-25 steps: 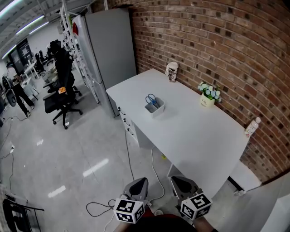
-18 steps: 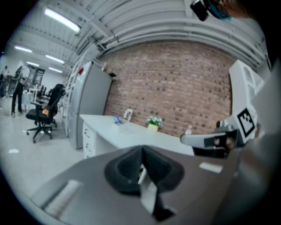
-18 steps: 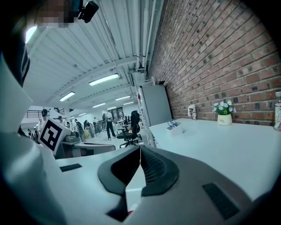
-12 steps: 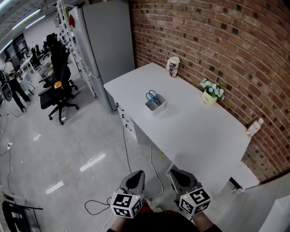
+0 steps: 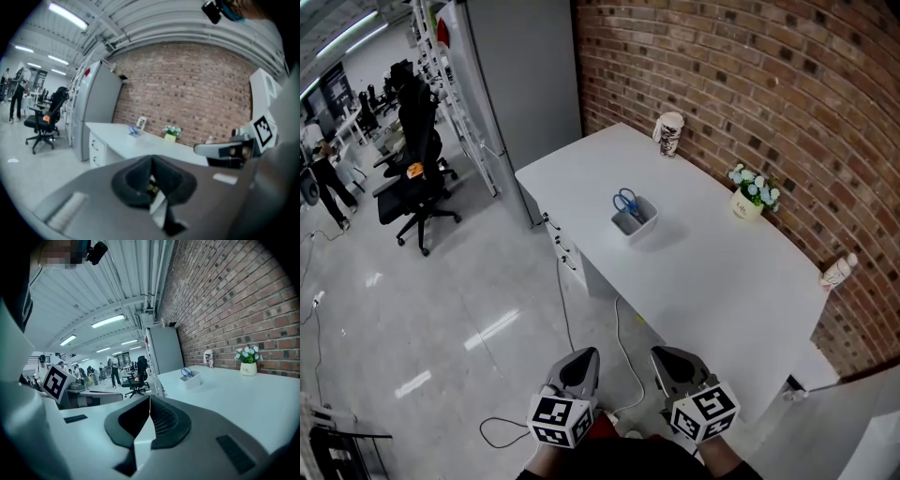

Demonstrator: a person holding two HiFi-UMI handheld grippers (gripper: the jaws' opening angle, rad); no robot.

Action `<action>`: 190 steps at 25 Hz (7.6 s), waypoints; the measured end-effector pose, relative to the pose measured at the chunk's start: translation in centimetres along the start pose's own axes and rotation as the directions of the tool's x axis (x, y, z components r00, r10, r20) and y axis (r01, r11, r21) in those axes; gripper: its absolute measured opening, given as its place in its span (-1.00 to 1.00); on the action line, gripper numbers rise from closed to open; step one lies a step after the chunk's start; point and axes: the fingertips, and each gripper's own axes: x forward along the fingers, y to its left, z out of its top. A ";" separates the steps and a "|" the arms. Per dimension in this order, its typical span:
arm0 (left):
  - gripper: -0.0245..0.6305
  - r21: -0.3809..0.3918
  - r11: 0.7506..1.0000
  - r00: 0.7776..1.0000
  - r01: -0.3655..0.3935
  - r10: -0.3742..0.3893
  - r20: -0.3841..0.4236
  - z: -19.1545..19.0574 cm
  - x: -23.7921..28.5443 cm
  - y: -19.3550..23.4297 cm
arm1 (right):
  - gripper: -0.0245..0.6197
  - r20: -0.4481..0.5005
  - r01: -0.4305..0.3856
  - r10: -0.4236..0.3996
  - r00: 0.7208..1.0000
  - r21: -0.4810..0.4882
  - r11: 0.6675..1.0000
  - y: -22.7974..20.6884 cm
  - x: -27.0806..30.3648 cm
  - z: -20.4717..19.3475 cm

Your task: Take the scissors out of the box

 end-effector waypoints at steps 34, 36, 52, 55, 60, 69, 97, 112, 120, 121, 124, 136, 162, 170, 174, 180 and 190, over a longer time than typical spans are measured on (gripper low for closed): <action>-0.92 0.016 0.998 0.998 0.065 -0.065 -0.012 6.3 5.1 16.9 | -0.90 -0.006 0.086 -0.086 0.996 0.009 0.996 2.4 17.2 5.5; -0.92 0.019 0.998 0.998 0.065 -0.065 -0.011 6.6 5.2 17.8 | -0.90 -0.006 0.089 -0.089 0.996 0.010 0.996 2.7 18.1 5.7; -0.92 0.007 0.999 0.999 0.050 -0.050 0.004 7.6 5.0 23.1 | -0.90 -0.013 0.095 -0.095 0.995 0.002 0.995 4.6 22.5 6.1; -0.92 0.010 0.999 0.999 0.042 -0.042 0.001 7.5 4.6 23.9 | -0.90 -0.017 0.096 -0.096 0.995 0.003 0.995 5.1 22.7 5.9; -0.92 0.013 0.999 0.999 0.033 -0.033 0.006 7.7 3.9 24.5 | -0.90 -0.028 0.095 -0.094 0.995 0.006 0.995 5.8 22.7 5.7; -0.92 0.022 0.999 0.999 0.039 -0.040 0.025 8.5 3.7 24.5 | -0.90 -0.020 0.118 -0.118 0.993 0.001 0.993 5.2 22.4 6.4; -0.91 0.134 0.964 0.973 0.229 -0.225 -0.044 11.2 16.3 19.3 | -0.90 0.032 0.336 -0.341 0.939 0.107 0.936 -6.6 21.0 7.7; -0.91 0.172 0.937 0.951 0.304 -0.289 -0.107 12.3 24.7 16.8 | -0.90 0.037 0.417 -0.427 0.903 0.156 0.895 -13.9 20.7 8.8; -0.91 0.181 0.927 0.942 0.329 -0.308 -0.137 12.5 28.7 15.5 | -0.90 0.031 0.436 -0.448 0.894 0.178 0.882 -17.0 20.9 9.1; -0.91 0.181 0.926 0.940 0.332 -0.309 -0.143 12.6 29.2 15.3 | -0.90 0.028 0.438 -0.450 0.893 0.182 0.880 -17.4 20.9 9.2; -0.91 0.179 0.924 0.937 0.339 -0.313 -0.157 12.7 30.7 14.8 | -0.90 0.022 0.445 -0.457 0.889 0.191 0.875 -18.7 20.9 9.2; -0.74 0.162 0.924 0.923 0.347 -0.306 -0.233 11.9 35.4 14.6 | -0.90 -0.004 0.459 -0.469 0.883 0.208 0.864 -21.9 21.7 8.8; -0.51 0.026 0.917 0.871 0.399 -0.370 -0.322 9.8 40.4 13.1 | -0.90 -0.064 0.474 -0.474 0.878 0.244 0.846 -24.6 21.5 7.0; -0.60 0.014 0.910 0.867 0.415 -0.391 -0.308 10.2 40.7 12.4 | -0.90 -0.069 0.476 -0.474 0.878 0.246 0.844 -24.8 21.3 6.7; -0.64 0.020 0.902 0.864 0.431 -0.406 -0.299 10.6 40.4 11.7 | -0.90 -0.065 0.475 -0.475 0.878 0.245 0.845 -24.7 21.1 6.8; -0.70 0.042 0.893 0.860 0.449 -0.418 -0.293 11.0 39.7 10.6 | -0.90 -0.061 0.474 -0.474 0.878 0.242 0.847 -24.3 20.7 6.8; -0.77 0.076 0.876 0.854 0.477 -0.441 -0.276 11.4 38.6 8.5 | -0.90 -0.056 0.466 -0.467 0.882 0.239 0.852 -23.7 19.8 6.5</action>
